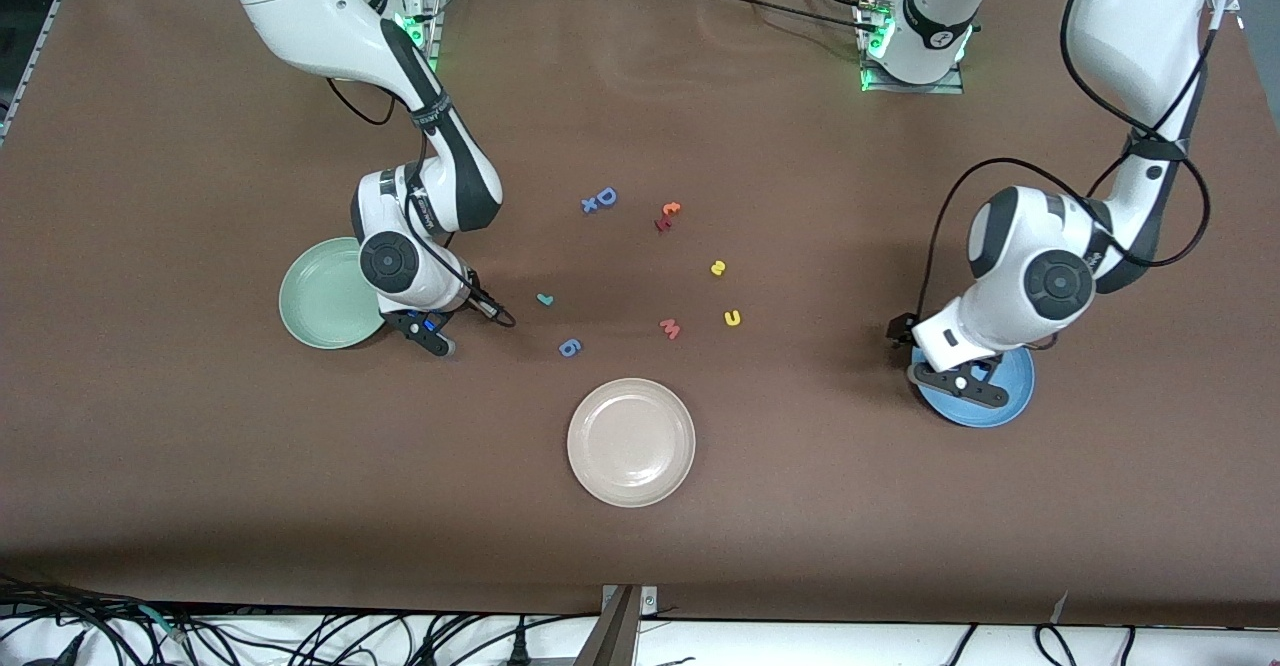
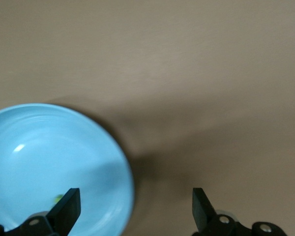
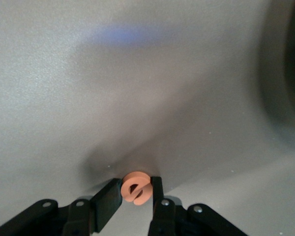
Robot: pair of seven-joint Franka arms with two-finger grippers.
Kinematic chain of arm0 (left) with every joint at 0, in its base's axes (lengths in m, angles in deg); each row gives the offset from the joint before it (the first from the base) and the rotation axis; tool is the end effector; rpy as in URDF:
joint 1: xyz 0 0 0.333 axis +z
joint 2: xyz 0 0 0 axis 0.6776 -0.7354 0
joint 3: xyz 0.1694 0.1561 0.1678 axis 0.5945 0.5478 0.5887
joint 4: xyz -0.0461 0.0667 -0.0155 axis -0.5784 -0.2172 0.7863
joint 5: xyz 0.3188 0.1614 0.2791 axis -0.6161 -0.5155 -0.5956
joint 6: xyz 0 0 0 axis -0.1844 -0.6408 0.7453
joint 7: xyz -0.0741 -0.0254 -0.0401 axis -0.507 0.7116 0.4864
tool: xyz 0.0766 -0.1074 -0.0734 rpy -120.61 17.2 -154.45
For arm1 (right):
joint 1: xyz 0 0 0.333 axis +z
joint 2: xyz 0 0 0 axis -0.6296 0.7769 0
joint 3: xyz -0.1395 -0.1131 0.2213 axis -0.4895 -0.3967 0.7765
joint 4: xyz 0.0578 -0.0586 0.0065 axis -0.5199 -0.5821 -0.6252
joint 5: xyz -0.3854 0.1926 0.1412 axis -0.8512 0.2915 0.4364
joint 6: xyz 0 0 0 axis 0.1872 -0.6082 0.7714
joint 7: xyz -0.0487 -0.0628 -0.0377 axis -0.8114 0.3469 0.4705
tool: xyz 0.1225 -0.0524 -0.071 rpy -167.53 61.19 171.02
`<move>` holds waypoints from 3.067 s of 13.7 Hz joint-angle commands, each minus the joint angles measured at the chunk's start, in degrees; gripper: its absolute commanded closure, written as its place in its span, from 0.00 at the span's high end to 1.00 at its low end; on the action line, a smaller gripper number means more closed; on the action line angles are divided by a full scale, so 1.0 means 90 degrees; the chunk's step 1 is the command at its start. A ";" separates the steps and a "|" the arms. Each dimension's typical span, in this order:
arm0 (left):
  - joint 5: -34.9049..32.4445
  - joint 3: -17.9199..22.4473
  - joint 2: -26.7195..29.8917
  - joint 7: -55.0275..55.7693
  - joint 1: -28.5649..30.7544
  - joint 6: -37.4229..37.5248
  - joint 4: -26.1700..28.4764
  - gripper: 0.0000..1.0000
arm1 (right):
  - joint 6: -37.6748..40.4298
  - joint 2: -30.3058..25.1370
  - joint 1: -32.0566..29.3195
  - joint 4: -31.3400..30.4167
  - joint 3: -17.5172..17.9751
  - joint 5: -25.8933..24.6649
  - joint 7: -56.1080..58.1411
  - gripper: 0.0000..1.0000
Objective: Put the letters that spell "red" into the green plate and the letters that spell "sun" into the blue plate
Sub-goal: 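Carry the orange e to the green plate while the left gripper withdraws, then grasp the yellow n and the teal r with the left and right grippers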
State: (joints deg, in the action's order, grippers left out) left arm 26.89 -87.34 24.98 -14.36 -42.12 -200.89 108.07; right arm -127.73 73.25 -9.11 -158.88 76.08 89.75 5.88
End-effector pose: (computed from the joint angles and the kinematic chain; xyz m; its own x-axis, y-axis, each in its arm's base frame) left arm 0.6548 -0.1139 0.1361 0.9581 -0.2813 -0.0536 -0.2813 -0.9596 0.0077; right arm 0.5709 0.2508 0.0547 0.8143 -0.5539 -0.1738 -0.5468 -0.8323 0.0907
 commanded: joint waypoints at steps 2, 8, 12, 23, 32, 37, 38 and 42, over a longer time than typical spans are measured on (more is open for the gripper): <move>-0.0022 -0.0005 -0.0044 0.1299 -0.0673 0.0124 -0.0097 1.00 | -0.0127 0.0010 -0.0023 -0.0162 -0.0012 0.0064 0.0161 0.17; -0.0101 -0.0005 -0.0258 0.3489 -0.1660 0.0046 -0.0165 1.00 | 0.1207 -0.0555 -0.0023 0.0033 -0.0635 0.0064 0.0900 0.14; -0.0023 -0.0005 -0.0531 0.4319 -0.1973 -0.0148 -0.0340 0.99 | 0.2020 -0.0888 -0.0023 0.0023 -0.1504 0.0064 0.2188 0.14; -0.0052 -0.0005 -0.1186 0.5220 -0.2462 -0.0521 -0.0819 0.95 | 0.1553 -0.0225 -0.0628 -0.0299 -0.2053 0.0298 0.4213 0.16; -0.0101 0.0015 -0.1362 0.5220 -0.2609 -0.0697 -0.0859 0.88 | 0.2187 -0.0936 -0.0404 -0.0055 -0.1635 0.0318 0.3026 0.84; -0.0110 0.0015 -0.1401 0.5220 -0.2619 -0.0697 -0.0859 0.84 | 0.1477 -0.0918 -0.0374 0.0228 -0.0337 0.0318 0.0897 0.84; -0.0110 0.0025 -0.1401 0.5220 -0.2619 -0.0697 -0.0859 0.79 | 0.1155 -0.0850 -0.0365 0.0219 -0.0112 0.0318 0.0545 0.84; -0.0110 0.0035 -0.1401 0.5210 -0.2667 -0.0697 -0.0859 0.70 | 0.0197 -0.0518 -0.0053 0.0228 0.0163 0.0318 -0.0346 0.90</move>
State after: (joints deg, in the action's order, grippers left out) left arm 26.89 -87.83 13.02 31.80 -64.95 -207.17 101.66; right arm -122.92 67.14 -10.58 -157.21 77.19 92.11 5.55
